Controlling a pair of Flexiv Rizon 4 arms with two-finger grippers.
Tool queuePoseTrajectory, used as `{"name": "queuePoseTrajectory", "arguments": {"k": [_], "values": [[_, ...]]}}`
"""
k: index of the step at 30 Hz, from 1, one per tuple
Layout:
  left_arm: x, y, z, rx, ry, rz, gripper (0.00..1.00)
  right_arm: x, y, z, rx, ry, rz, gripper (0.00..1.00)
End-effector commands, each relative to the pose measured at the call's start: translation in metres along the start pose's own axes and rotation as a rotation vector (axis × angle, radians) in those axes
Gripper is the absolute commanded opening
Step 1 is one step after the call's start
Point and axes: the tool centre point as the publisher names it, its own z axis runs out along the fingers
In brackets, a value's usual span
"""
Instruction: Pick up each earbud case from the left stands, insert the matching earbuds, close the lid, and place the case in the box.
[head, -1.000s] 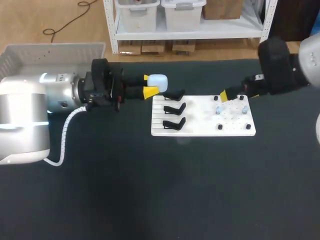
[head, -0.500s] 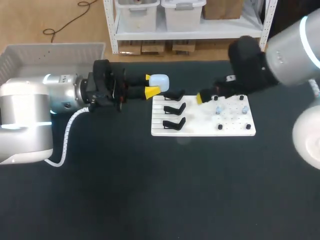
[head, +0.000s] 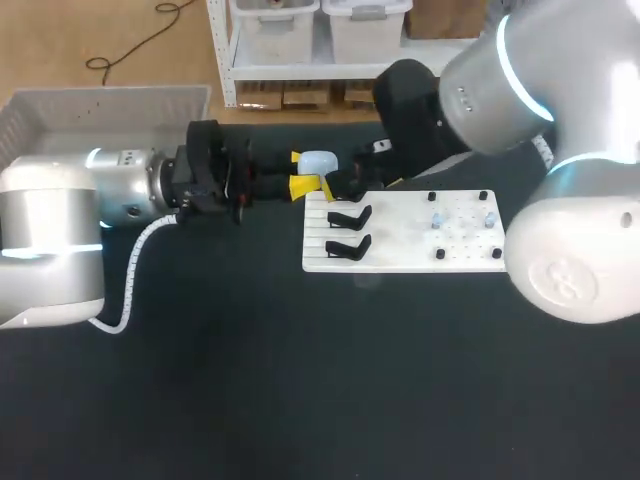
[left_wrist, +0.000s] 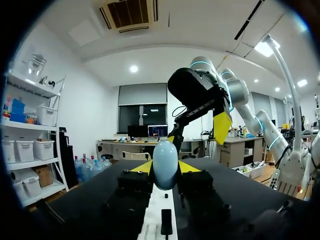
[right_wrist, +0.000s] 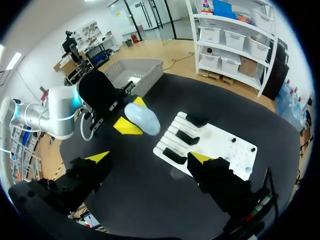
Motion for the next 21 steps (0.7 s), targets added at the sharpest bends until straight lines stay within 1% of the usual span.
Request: {"name": "queuePoseTrajectory", "arguments": {"k": [1, 6, 14, 21], "values": [[0.001, -0.001, -0.002, 0.000, 0.003, -0.005, 0.00, -0.003, 0.001, 0.004, -0.011, 0.005, 0.000, 1.00], [0.003, 0.000, -0.002, -0.005, -0.001, -0.010, 0.00, -0.005, 0.000, 0.006, -0.016, 0.007, 0.000, 1.00], [0.005, 0.001, 0.001, -0.011, -0.004, -0.023, 0.00, -0.011, -0.009, 0.015, -0.021, -0.003, 0.023, 1.00], [0.005, 0.001, 0.001, -0.011, -0.004, -0.023, 0.00, -0.015, -0.012, 0.021, -0.019, 0.003, 0.028, 1.00]]}}
